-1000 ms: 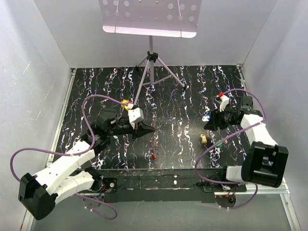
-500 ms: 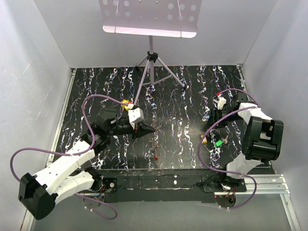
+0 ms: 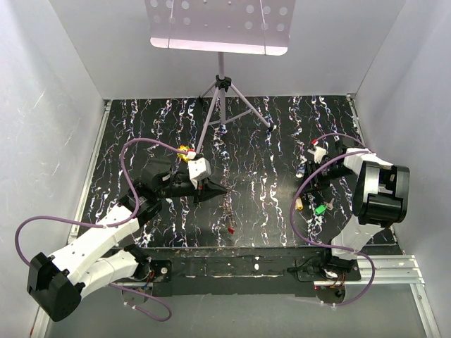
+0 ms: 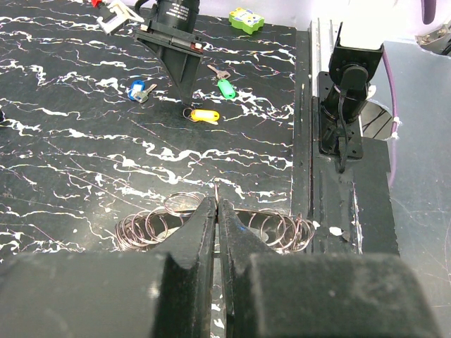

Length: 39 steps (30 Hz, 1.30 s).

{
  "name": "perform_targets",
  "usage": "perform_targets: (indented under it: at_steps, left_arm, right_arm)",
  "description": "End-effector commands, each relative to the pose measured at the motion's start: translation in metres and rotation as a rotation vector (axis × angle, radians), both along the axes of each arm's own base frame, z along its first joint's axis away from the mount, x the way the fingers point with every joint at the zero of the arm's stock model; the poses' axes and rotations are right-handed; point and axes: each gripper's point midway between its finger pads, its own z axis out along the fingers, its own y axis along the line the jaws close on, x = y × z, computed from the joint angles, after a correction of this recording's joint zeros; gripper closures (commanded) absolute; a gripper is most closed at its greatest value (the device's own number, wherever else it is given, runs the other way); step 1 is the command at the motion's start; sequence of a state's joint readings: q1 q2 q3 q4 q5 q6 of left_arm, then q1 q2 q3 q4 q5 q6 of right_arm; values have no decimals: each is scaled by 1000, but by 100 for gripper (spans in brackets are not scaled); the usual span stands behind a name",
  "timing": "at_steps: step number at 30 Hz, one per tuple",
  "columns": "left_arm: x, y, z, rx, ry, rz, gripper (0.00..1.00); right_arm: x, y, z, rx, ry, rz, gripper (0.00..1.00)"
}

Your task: Put the keys on the keyring

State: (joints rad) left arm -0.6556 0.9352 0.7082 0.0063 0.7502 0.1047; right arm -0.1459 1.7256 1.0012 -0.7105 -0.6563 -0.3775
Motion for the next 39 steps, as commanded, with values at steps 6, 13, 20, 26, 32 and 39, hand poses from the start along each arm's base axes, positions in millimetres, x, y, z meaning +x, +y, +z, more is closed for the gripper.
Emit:
perform_targets:
  at_steps: [6, 13, 20, 26, 32, 39]
  left_arm:
    - [1, -1, 28, -47, -68, -15, 100]
    - [1, -1, 29, -47, -66, -14, 100]
    - [0, -1, 29, -47, -65, -15, 100]
    - [0, -1, 29, -45, -65, -15, 100]
    - [1, -1, 28, -44, -63, -14, 100]
    - [1, -1, 28, -43, -64, -14, 100]
  right_arm:
    - [8, 4, 4, -1, 2, 22, 58]
    - [8, 4, 4, -6, 9, 18, 59]
    - [6, 6, 5, 1, 51, 16, 61]
    - [6, 7, 5, 0, 77, -15, 61]
    - [5, 9, 4, 7, 93, -24, 61]
    - [4, 10, 4, 16, 125, -56, 62]
